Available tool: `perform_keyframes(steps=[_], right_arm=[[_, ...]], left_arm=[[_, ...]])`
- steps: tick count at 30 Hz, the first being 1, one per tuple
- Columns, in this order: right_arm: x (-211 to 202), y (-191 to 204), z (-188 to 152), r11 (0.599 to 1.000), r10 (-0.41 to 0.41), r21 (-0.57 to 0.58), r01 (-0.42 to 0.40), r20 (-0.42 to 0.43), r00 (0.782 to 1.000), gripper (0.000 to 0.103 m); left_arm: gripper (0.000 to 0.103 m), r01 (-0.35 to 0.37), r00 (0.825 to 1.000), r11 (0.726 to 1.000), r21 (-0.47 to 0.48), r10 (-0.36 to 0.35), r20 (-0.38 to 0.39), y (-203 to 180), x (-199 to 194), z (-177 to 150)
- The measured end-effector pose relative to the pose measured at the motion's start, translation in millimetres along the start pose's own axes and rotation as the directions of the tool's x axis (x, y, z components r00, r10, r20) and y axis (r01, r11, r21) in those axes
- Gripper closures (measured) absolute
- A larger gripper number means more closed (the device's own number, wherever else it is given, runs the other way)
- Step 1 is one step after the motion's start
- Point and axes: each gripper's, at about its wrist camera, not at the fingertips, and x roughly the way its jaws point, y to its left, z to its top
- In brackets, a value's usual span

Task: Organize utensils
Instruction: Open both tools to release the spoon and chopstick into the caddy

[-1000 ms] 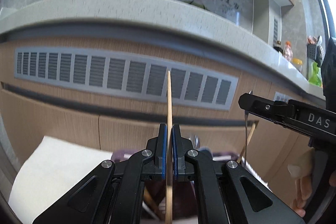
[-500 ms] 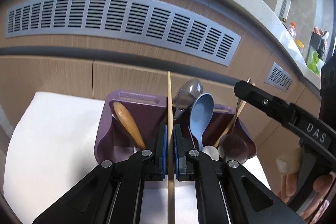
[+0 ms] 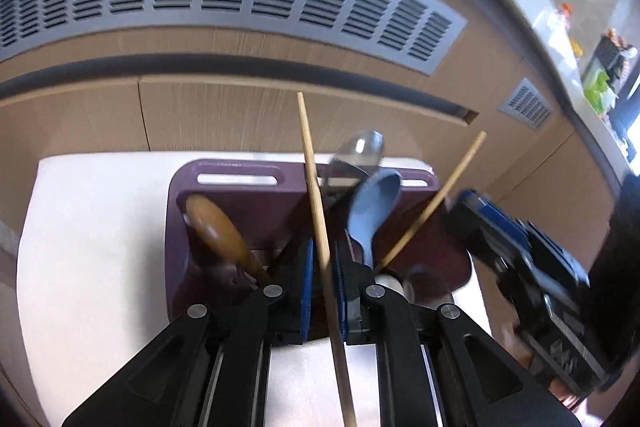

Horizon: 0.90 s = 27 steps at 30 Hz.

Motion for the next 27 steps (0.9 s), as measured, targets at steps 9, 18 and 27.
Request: perform_keyframes(steps=[9,18,27], right_arm=[[-15.3,-6.7,-0.2,1.0,0.019,0.004,-0.019,0.016,1.0,0.077],[-23.8,-10.5,7.8,0.999,0.03,0.022,-0.031,0.053,0.998,0.077],[-20.3,-6.2,8.7,1.0,0.025,0.007,-0.025,0.057,0.998,0.077]], left_arm=[[0.098,-0.023,0.997,0.998,0.054,0.026,-0.066,-7.5,6.7,18.2],[0.098,-0.058,0.876,0.993,0.101,0.002,0.483,-38.3,-91.5,12.7],[0.098,-0.25,0.622,0.966,0.059,0.114,0.775,-43.0,-67.9,-33.1]])
